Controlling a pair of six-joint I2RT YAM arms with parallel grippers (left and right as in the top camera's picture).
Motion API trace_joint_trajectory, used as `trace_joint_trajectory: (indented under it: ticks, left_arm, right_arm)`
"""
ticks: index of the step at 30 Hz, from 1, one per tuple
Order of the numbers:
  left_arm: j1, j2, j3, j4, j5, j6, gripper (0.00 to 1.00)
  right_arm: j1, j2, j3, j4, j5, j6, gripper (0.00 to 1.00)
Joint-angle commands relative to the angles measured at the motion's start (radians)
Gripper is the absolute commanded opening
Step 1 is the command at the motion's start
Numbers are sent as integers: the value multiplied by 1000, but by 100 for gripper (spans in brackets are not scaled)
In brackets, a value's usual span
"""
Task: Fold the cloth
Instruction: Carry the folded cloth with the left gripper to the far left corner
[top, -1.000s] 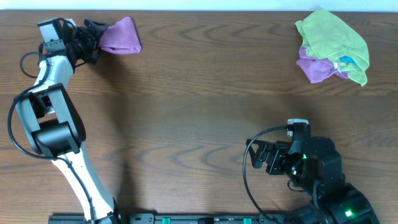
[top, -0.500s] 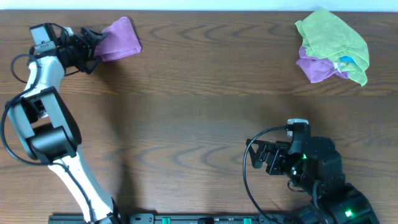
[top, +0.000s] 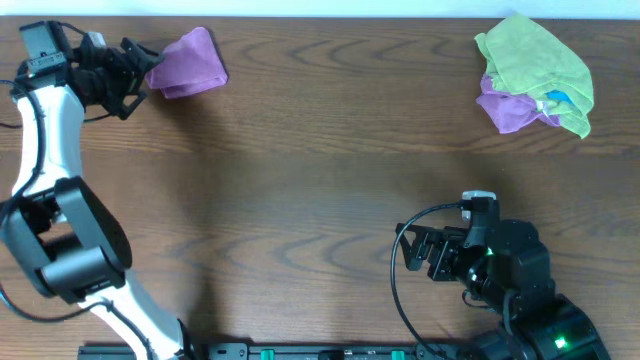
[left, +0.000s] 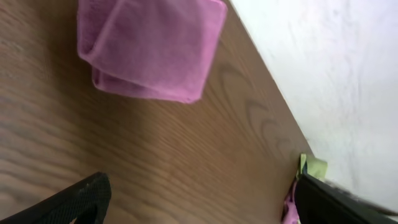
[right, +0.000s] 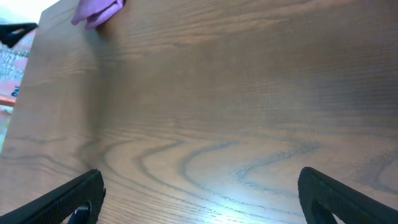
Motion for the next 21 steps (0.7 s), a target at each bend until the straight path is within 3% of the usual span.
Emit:
trace_joint_trajectory:
  ticks: [1, 4, 10, 21]
  left_arm:
    - [-36, -74, 21, -22, -18, 67, 96]
    - [-78, -129, 21, -53, -74, 91, 96]
    - [-146, -230, 21, -163, -324, 103, 96]
    - [-151, -269, 21, -419, -327, 62, 95]
  right_arm:
    - [-13, -4, -4, 2, -5, 14, 99]
    - [-13, -4, -4, 2, -5, 14, 99]
    - [-13, -4, -4, 2, -5, 14, 99]
    - [-13, -4, -4, 2, -5, 14, 99]
